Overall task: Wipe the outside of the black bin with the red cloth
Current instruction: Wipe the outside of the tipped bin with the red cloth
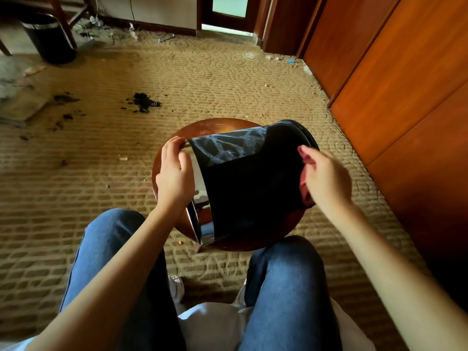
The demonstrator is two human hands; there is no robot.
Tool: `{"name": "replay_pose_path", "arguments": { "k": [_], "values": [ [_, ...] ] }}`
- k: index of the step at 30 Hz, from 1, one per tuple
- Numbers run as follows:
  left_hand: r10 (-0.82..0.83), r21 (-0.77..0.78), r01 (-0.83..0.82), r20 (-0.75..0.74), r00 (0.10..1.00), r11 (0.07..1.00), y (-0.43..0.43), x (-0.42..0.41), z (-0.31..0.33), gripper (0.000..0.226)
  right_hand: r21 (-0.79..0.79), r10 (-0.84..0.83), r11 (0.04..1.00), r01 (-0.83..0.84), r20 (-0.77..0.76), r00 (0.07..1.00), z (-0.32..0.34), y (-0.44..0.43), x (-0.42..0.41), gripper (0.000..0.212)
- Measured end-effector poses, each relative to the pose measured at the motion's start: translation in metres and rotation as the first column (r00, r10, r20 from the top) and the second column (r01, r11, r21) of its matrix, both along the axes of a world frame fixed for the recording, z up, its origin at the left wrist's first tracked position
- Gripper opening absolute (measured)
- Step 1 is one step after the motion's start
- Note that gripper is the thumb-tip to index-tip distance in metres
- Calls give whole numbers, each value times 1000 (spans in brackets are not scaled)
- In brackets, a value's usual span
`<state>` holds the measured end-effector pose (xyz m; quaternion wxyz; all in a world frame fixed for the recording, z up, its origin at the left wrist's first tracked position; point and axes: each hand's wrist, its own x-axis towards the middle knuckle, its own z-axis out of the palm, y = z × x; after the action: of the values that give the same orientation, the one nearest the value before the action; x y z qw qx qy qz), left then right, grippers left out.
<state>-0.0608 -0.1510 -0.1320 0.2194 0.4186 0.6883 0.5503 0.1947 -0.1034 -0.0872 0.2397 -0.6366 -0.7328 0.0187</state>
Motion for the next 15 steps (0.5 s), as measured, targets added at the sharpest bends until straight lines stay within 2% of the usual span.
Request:
{"name": "replay_pose_path", "arguments": {
  "k": [1, 3, 5, 7, 9, 12, 14, 15],
  "values": [
    [-3, 7, 3, -3, 1000, 1000, -1, 2, -1, 52, -15, -48, 999, 47, -56, 997, 2, 4, 3, 36],
    [-5, 13, 5, 6, 1000, 1000, -1, 3, -1, 52, -3, -22, 1000, 22, -95, 995, 3, -4, -25, 32],
    [3, 5, -3, 18, 1000, 1000, 0, 1, -1, 54, 15, 154, 988, -154, -111, 982, 0, -31, -78, 35],
    [3, 14, -3, 1, 1000, 1000, 0, -2, -1, 55, 36, 387, 922, -385, -88, 918, -5, -64, -124, 38],
    [-15, 21, 15, -15, 1000, 1000, 1, -2, 0, 54, 51, 482, 876, -479, -74, 873, -3, -78, -135, 41],
    [-6, 15, 7, -22, 1000, 1000, 2, -2, 0, 52, 11, 393, 919, -393, -63, 917, -4, -48, -91, 44],
    [1, 19, 0, -11, 1000, 1000, 1, -2, -1, 51, 9, 216, 976, -216, -51, 975, -4, -18, -45, 42],
    [-1, 21, 2, -7, 1000, 1000, 1, -1, -2, 51, 1, 106, 994, -106, -91, 990, -3, -6, -25, 40]
  ]
}}
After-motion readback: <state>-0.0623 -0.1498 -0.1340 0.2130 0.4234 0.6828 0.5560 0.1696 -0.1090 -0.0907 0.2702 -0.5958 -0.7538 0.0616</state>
